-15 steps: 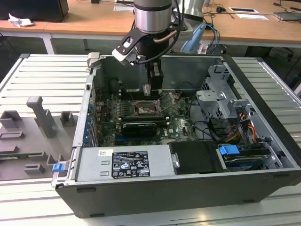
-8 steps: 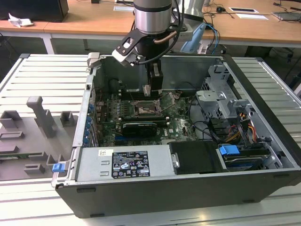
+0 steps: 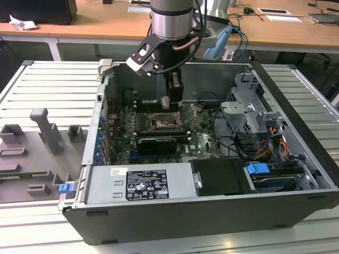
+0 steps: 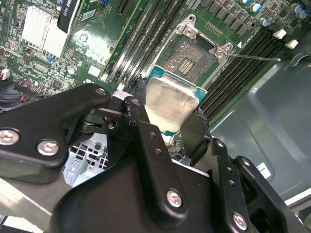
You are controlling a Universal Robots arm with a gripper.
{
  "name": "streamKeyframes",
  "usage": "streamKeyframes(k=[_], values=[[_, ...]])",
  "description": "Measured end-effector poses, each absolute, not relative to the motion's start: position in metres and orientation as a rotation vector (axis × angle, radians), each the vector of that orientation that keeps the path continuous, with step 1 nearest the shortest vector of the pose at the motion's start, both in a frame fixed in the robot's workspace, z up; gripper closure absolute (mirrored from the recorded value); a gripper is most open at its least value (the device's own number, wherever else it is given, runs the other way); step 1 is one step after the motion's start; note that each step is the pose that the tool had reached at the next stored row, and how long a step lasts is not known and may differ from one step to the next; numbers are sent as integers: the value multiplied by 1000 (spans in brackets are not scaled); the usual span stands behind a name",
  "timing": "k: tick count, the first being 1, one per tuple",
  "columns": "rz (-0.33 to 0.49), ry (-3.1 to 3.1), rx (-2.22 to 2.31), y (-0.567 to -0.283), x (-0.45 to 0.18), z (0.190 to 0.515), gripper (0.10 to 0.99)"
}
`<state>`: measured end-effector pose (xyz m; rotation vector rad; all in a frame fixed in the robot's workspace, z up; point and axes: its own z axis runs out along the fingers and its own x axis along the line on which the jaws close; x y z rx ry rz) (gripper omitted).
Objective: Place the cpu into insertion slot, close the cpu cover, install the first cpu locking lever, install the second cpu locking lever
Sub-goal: 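Place the cpu into insertion slot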
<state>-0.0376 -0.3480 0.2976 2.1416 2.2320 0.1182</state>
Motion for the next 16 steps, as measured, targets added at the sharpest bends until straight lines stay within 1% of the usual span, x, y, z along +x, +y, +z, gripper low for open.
streamKeyframes(k=[16], values=[[118,2232,2142,-348,-38,293,557]])
